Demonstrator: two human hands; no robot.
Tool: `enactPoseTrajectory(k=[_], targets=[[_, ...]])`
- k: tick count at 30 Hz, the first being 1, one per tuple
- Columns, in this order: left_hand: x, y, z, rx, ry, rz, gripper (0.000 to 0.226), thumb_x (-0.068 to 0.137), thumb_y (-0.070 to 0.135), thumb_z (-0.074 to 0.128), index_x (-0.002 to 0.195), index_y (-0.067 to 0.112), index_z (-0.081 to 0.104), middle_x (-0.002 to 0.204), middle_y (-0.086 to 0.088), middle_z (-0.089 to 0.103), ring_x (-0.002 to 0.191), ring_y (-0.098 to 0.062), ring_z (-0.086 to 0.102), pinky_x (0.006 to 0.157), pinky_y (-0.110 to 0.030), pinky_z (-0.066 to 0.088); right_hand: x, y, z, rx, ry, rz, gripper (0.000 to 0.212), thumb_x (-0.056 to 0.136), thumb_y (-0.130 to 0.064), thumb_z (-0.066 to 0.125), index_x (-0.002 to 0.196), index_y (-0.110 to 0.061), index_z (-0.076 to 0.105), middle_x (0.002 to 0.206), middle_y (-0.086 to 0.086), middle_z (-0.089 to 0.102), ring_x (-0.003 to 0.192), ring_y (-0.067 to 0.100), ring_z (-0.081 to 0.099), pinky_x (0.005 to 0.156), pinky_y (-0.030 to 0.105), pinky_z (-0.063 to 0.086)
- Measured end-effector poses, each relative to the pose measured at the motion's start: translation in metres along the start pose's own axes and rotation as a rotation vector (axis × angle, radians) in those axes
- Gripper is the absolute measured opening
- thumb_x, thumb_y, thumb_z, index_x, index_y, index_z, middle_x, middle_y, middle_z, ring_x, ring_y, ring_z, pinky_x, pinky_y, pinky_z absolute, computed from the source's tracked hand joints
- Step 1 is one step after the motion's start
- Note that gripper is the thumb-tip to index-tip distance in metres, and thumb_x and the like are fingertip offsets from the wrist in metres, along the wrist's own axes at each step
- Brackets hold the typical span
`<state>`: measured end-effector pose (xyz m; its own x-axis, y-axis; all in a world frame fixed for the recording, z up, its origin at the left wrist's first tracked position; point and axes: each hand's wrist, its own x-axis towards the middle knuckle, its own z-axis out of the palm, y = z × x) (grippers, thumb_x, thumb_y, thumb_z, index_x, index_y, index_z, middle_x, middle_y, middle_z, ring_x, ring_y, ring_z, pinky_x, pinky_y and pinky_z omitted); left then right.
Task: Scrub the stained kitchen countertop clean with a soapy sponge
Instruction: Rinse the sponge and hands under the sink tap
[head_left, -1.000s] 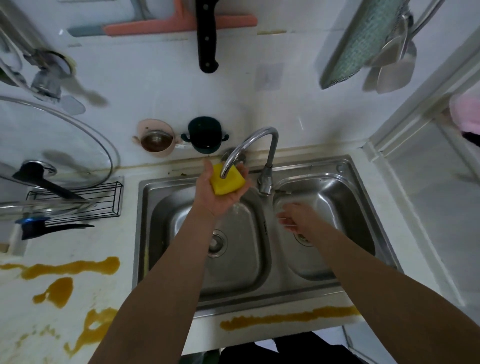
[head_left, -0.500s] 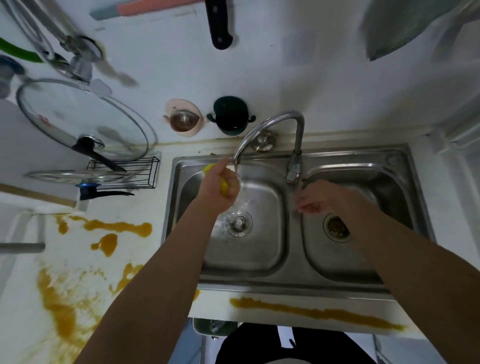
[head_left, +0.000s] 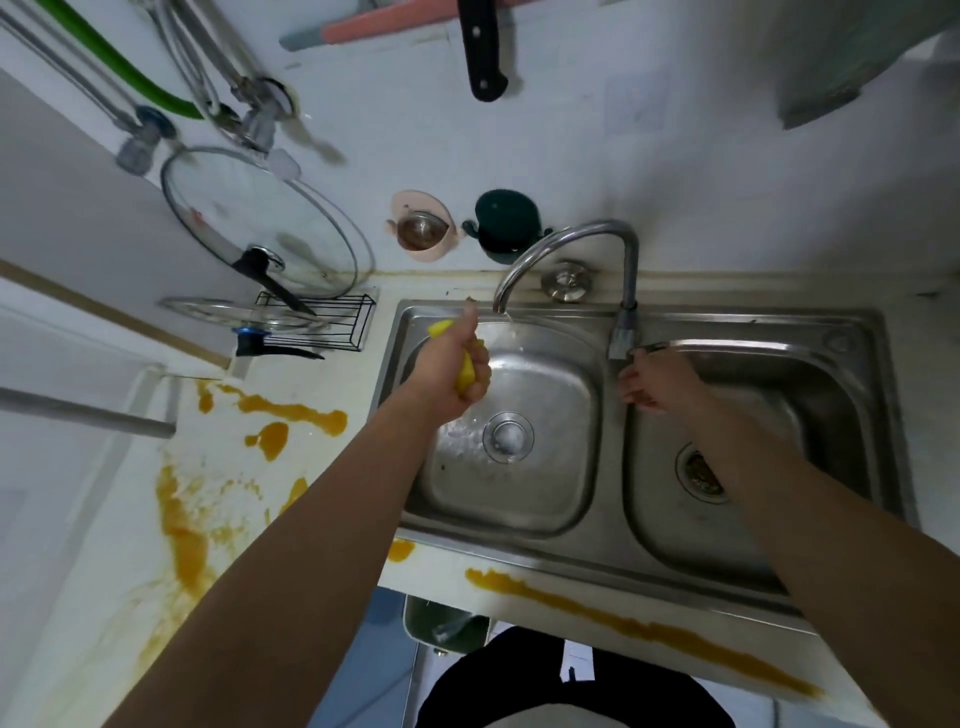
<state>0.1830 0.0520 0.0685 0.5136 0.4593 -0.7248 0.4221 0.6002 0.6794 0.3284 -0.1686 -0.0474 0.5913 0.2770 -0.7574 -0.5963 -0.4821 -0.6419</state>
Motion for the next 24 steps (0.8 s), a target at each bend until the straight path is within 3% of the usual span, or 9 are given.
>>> enactPoseTrajectory(k=[2, 7, 10, 12, 15, 17, 20, 22, 24], targets=[[-0.008, -0.005, 0.004, 0.061, 0.048, 0.02, 0.037, 0.1, 0.046, 0.063, 0.074, 0.022, 0.052, 0.064, 0.0, 0.051, 0.043, -0.014, 0.038, 0.04, -0.019, 0.02, -0.018, 0.006, 0.017, -0.004, -0.071, 0.001, 0.039, 0.105, -0.038, 0.041, 0.096, -0.007, 0.063, 0.074, 0.007, 0.071, 0.06, 0.017, 0.062, 0.058, 0.025, 0.045], [-0.021, -0.015, 0.01, 0.244, 0.059, 0.107, 0.05, 0.103, 0.048, 0.057, 0.064, 0.017, 0.056, 0.067, -0.008, 0.053, 0.05, -0.02, 0.047, 0.047, -0.024, 0.033, -0.052, 0.012, 0.062, -0.027, -0.278, 0.049, 0.042, 0.102, -0.05, 0.045, 0.098, -0.012, 0.062, 0.071, 0.004, 0.071, 0.063, 0.017, 0.063, 0.057, 0.025, 0.044], [-0.036, -0.018, 0.007, 0.224, -0.081, 0.1, 0.029, 0.102, 0.045, 0.059, 0.094, 0.018, 0.067, 0.104, -0.009, 0.071, 0.093, -0.022, 0.067, 0.076, -0.037, 0.054, -0.075, 0.006, 0.076, 0.059, -0.378, 0.026, 0.051, 0.097, -0.061, 0.048, 0.102, -0.012, 0.062, 0.094, 0.012, 0.073, 0.076, 0.023, 0.067, 0.067, 0.029, 0.05], [-0.047, -0.02, -0.001, 0.246, -0.165, 0.107, 0.037, 0.097, 0.046, 0.064, 0.127, 0.025, 0.067, 0.134, -0.007, 0.066, 0.114, -0.02, 0.063, 0.095, -0.047, 0.05, -0.09, 0.001, 0.084, 0.19, -0.459, 0.019, 0.057, 0.092, -0.065, 0.053, 0.109, -0.012, 0.061, 0.101, 0.016, 0.072, 0.082, 0.027, 0.068, 0.074, 0.035, 0.054], [-0.064, -0.022, -0.019, 0.183, -0.261, 0.117, 0.06, 0.096, 0.045, 0.064, 0.151, 0.027, 0.048, 0.142, -0.005, 0.058, 0.114, -0.02, 0.066, 0.099, -0.045, 0.05, -0.114, -0.01, 0.1, 0.254, -0.612, -0.066, 0.061, 0.091, -0.068, 0.052, 0.119, -0.014, 0.06, 0.109, 0.016, 0.073, 0.092, 0.028, 0.071, 0.081, 0.041, 0.057], [-0.073, -0.023, -0.035, 0.165, -0.3, 0.125, 0.074, 0.094, 0.048, 0.069, 0.153, 0.014, 0.042, 0.147, -0.02, 0.053, 0.121, -0.029, 0.063, 0.108, -0.05, 0.047, -0.128, -0.014, 0.115, 0.231, -0.683, -0.139, 0.057, 0.093, -0.066, 0.05, 0.122, -0.018, 0.063, 0.112, 0.014, 0.073, 0.099, 0.028, 0.071, 0.086, 0.043, 0.057], [-0.093, -0.024, -0.058, 0.222, -0.286, 0.162, 0.061, 0.1, 0.051, 0.061, 0.133, 0.0, 0.055, 0.131, -0.028, 0.058, 0.118, -0.039, 0.057, 0.108, -0.05, 0.042, -0.145, -0.017, 0.14, 0.212, -0.612, -0.213, 0.04, 0.094, -0.052, 0.061, 0.117, -0.019, 0.066, 0.114, 0.013, 0.071, 0.094, 0.025, 0.07, 0.075, 0.036, 0.058], [-0.104, -0.027, -0.075, 0.241, -0.254, 0.167, 0.064, 0.099, 0.051, 0.061, 0.131, -0.004, 0.059, 0.131, -0.027, 0.063, 0.124, -0.044, 0.059, 0.112, -0.051, 0.043, -0.151, -0.019, 0.153, 0.221, -0.491, -0.255, 0.03, 0.091, -0.043, 0.07, 0.107, -0.017, 0.068, 0.103, 0.014, 0.071, 0.085, 0.023, 0.068, 0.067, 0.033, 0.056], [-0.117, -0.028, -0.095, 0.281, -0.141, 0.199, 0.065, 0.093, 0.051, 0.069, 0.133, -0.001, 0.062, 0.129, -0.026, 0.066, 0.121, -0.041, 0.065, 0.106, -0.052, 0.052, -0.153, -0.022, 0.167, 0.185, -0.408, -0.336, 0.034, 0.085, -0.04, 0.077, 0.105, -0.015, 0.068, 0.098, 0.011, 0.073, 0.083, 0.022, 0.071, 0.07, 0.037, 0.059]])
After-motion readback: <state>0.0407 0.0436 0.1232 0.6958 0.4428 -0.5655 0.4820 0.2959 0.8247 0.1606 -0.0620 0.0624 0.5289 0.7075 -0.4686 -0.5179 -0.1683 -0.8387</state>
